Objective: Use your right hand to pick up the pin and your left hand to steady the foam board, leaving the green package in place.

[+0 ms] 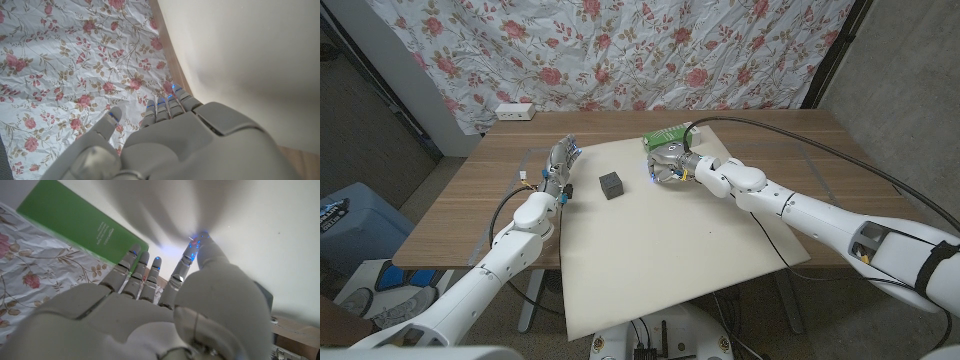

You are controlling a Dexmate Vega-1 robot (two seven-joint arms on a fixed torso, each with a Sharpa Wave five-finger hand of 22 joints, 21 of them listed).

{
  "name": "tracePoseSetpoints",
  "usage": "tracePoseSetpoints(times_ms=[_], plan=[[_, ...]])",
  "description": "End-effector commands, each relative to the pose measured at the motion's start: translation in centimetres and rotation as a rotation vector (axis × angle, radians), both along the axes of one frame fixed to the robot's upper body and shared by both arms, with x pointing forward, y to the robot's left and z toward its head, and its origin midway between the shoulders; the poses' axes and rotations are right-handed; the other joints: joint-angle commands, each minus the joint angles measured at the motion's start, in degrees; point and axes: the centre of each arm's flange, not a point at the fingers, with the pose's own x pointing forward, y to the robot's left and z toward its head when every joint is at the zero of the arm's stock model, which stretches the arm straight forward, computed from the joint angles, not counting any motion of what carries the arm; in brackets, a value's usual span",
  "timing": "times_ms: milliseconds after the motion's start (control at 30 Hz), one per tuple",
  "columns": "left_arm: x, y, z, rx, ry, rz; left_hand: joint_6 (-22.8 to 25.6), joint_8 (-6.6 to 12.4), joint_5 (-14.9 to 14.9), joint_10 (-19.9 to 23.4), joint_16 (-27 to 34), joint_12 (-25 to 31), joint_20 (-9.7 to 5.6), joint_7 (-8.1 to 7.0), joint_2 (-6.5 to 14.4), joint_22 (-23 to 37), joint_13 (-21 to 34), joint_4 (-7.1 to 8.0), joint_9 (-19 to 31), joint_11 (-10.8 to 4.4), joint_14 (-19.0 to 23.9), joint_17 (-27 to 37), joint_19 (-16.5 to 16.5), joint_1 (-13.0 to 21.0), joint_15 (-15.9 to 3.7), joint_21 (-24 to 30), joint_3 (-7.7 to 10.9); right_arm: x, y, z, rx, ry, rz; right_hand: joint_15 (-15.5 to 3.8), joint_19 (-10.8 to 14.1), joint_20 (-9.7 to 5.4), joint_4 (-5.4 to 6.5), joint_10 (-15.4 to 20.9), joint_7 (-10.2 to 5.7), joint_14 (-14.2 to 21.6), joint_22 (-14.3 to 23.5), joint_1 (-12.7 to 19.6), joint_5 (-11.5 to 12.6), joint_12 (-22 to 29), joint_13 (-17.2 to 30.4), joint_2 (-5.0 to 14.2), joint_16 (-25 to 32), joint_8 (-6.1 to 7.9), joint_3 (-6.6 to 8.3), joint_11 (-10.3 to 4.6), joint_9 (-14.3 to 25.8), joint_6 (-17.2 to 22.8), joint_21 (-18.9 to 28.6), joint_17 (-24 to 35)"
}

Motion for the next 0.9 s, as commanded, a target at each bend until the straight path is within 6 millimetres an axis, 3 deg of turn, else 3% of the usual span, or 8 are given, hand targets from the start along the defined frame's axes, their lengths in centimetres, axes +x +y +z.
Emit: tracePoseSetpoints(times_ms=[33,900], plan=[[-0.2,-0.1,-0.1,0.002,0.0,0.0,0.43,-0.07,-0.06,0.41,0.02,-0.03,0.1,-0.01,4.63,0.15,0.17,-0.08,0.16,-0.05,0.2,0.18,0.37,0.45,0.15,-0.27,0.29,-0.4,-0.4,0.3,0.025,0.01,0.001,-6.45,0.56,-0.02,-0.04,0.61,0.01,0.48,0.11,0.2,0.16,0.3,0.09,-0.05,0.5,0.64,-0.27,0.17,0.23,0.63,0.19,0.27],[-0.6,-0.5,0.2,0.029,-0.005,-0.001,0.49,-0.07,-0.07,0.35,0.0,-0.06,-0.02,-0.09,4.52,0.15,0.16,-0.2,0.15,-0.09,0.18,0.14,0.41,0.48,0.08,-0.25,0.37,-1.1,-1.9,1.6,0.229,0.124,0.054,-6.22,0.44,-0.07,0.08,0.55,0.3,0.25,0.17,0.39,0.07,0.14,0.02,-0.68,0.69,0.83,-0.98,0.2,-0.18,1.24,0.08,0.75]])
